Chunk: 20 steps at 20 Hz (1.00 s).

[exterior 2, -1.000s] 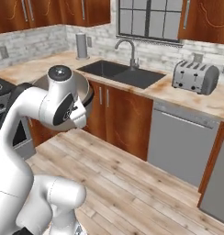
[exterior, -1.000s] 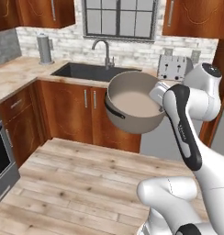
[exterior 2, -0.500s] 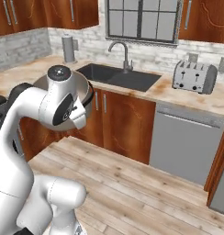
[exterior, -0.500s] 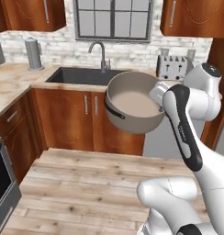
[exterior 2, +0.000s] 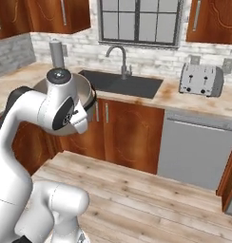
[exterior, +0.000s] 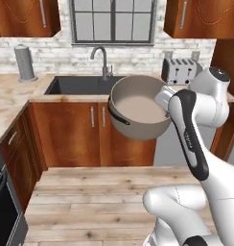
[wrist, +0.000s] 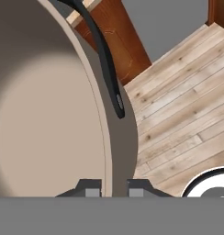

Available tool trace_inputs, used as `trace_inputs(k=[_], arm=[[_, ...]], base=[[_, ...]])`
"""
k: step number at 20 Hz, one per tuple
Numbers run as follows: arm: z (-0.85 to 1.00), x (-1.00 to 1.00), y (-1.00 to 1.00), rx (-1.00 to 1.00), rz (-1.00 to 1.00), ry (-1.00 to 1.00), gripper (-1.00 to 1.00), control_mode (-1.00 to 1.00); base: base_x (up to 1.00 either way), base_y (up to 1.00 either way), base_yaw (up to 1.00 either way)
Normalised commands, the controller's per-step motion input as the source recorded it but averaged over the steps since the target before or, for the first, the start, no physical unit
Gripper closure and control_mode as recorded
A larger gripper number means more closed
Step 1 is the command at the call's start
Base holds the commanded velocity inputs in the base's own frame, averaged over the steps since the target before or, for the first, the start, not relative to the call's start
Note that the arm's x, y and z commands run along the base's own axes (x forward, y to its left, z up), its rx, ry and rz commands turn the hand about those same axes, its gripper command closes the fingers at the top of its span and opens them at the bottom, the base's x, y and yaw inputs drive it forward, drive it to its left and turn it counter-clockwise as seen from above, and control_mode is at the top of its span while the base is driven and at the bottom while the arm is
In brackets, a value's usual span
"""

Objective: Pick the pot and strainer and place them in the sink. Then turn on the water.

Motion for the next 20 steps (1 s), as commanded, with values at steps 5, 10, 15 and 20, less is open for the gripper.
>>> trace_inputs(k=[5,10,15,20], arm=[[0.00,0.00,0.00,0.00,0.00,0.00,1.00,1.00],[0.00,0.00,0.00,0.00,0.00,0.00,1.00,1.00],[0.00,0.00,0.00,0.00,0.00,0.00,1.00,1.00],[0.00,0.00,0.00,0.00,0.00,0.00,1.00,1.00]], base=[[0.76,0.22,-0.31],[0.64,0.43,-0.29],[0.21,0.73,-0.23],[0.00,0.74,-0.12]])
